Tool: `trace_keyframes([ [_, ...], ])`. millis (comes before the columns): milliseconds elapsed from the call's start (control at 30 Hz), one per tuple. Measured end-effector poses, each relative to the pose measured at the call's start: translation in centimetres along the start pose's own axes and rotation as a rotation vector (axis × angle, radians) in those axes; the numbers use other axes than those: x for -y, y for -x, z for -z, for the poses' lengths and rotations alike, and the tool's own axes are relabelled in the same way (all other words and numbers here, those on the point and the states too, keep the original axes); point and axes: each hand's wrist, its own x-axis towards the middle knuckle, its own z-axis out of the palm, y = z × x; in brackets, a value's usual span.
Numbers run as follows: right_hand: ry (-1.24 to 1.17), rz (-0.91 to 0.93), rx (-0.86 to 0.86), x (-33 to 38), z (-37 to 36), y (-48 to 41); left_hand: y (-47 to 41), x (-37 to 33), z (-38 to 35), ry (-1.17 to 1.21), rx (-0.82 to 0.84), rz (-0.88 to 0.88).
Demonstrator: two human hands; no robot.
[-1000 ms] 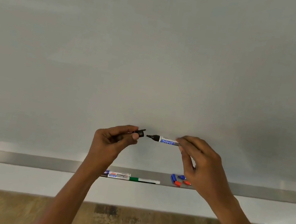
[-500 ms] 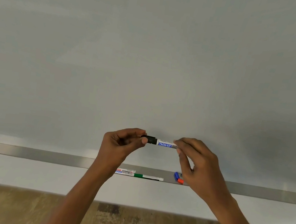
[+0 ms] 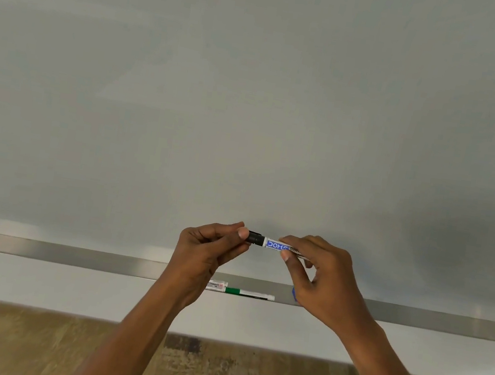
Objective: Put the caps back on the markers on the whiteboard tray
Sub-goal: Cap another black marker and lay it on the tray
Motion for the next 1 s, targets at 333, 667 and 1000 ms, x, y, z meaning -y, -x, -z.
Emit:
trace_keyframes([
  [333, -0.002, -0.036, 0.016, -1.5, -1.6, -0.6, -2.0, 1.1, 0.8, 0.011, 0.012, 0.015],
  [667, 0.015, -0.159, 0.237, -7.5, -4.5, -1.0, -4.8, 4.7, 4.9, -0.337, -0.08, 0.011],
  [1000, 0.102, -0.314, 0.441, -14.7, -12.1, 2.0, -8.6, 12.6, 9.2, -1.105, -0.077, -0.03],
])
